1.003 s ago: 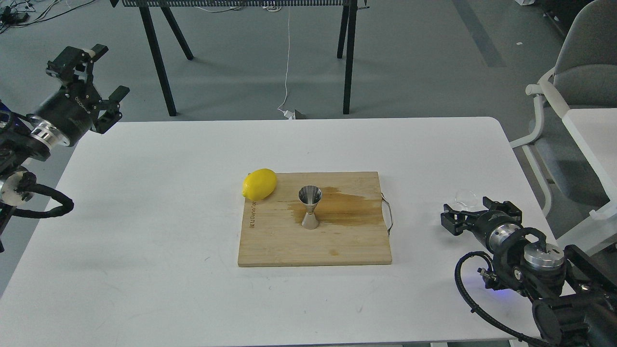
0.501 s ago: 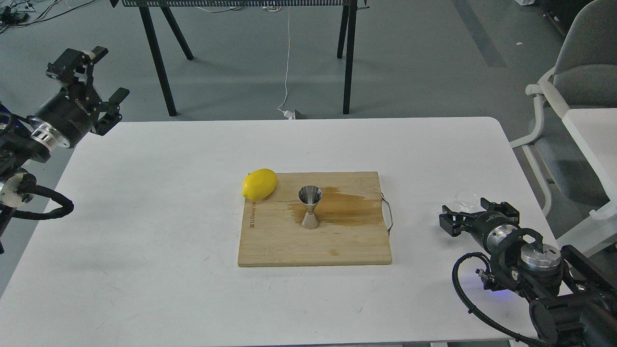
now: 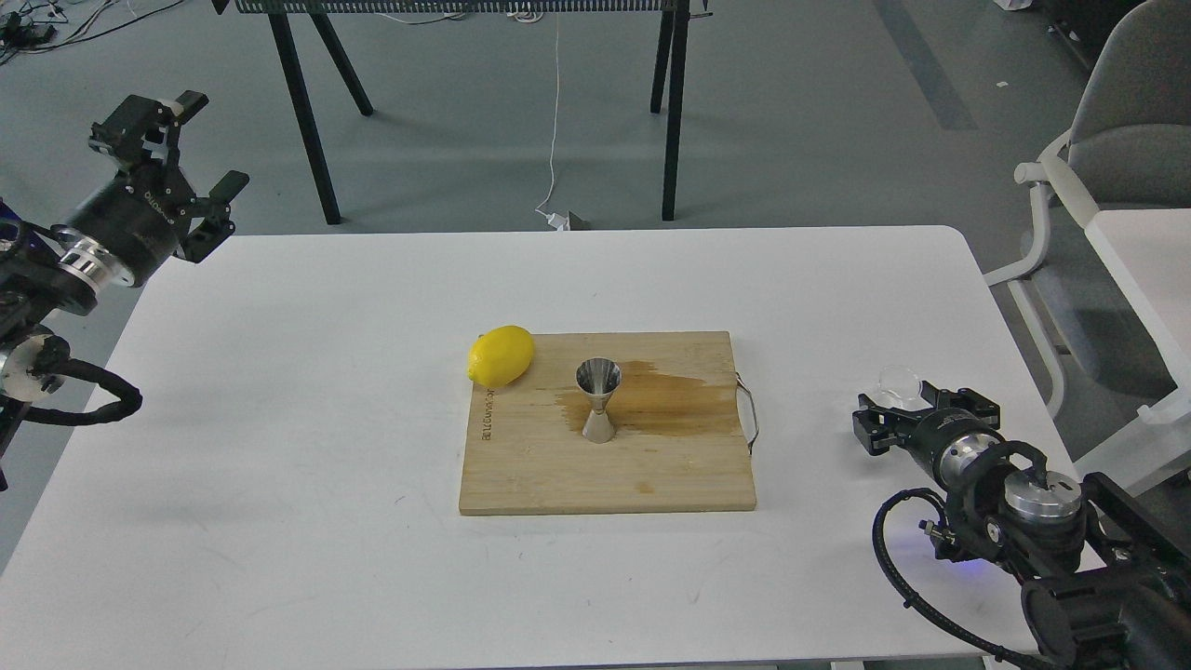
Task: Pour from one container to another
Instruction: 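Close the right gripper around the small clear glass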
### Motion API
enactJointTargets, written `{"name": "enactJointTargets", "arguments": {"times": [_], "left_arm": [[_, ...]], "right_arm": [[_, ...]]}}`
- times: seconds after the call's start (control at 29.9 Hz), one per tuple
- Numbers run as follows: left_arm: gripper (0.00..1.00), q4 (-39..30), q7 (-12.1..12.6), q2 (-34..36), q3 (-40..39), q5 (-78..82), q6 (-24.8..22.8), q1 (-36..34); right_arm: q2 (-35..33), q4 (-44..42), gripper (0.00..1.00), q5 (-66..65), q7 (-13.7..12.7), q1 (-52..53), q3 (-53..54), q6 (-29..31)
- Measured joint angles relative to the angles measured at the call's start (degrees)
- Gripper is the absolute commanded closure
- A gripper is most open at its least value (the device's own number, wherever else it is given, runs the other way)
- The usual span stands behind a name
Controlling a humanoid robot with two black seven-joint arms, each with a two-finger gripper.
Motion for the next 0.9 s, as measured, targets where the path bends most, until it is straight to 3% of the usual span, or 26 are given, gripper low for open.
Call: {"name": "enactJointTargets", "arguments": {"times": [0.9], "left_arm": [[0.0,0.15,0.0,0.0,0.0,-0.44,0.0,0.35]], "right_arm": [[0.0,0.0,0.39,-0.29,-0.08,0.08,-1.15,0.53]]}}
